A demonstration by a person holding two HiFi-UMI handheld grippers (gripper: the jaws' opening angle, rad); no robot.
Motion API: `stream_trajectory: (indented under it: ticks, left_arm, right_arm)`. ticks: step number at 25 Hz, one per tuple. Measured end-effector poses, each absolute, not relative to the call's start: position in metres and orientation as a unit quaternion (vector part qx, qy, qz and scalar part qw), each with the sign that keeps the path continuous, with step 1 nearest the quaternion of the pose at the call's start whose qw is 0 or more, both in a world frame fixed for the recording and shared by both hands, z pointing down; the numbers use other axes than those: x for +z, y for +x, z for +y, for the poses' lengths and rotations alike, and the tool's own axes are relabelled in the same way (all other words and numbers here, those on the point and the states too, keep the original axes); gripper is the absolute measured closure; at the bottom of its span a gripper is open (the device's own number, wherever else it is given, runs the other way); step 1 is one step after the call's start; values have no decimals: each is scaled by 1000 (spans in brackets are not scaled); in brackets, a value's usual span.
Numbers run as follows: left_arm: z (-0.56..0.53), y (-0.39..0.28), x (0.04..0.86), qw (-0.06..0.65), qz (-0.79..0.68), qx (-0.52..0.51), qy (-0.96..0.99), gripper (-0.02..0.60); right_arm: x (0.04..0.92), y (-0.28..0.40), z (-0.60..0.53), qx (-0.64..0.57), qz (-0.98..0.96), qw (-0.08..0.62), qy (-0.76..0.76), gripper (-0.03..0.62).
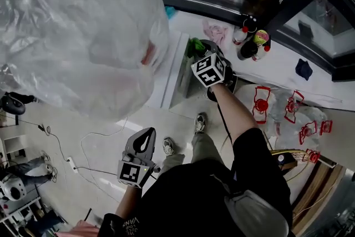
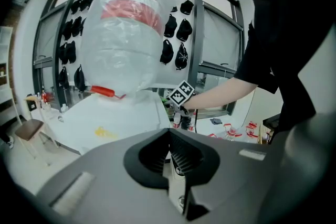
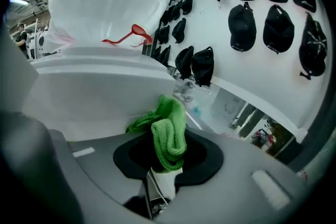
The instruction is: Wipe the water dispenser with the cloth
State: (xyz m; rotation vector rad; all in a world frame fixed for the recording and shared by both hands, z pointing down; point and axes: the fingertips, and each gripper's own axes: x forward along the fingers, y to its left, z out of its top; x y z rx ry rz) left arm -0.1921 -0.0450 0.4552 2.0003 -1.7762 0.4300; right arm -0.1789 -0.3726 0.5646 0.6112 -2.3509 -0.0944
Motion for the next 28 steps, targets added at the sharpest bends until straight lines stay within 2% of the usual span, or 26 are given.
stream_trajectory:
  ticks: [10,20,28]
  left_arm:
    - [-34,-195,448,209,-621,154,739,580]
    - [-30,-184,441,182,-559,160,793,580]
    - [-31,-163,446,176,-542,174,803,580]
  right_arm:
    - [556,-149,-363,-50,-887,350,297,503]
    - [570,-94,-205,-20,-899,337,279,503]
    - [607,-127,-123,10,-917,340,207,503]
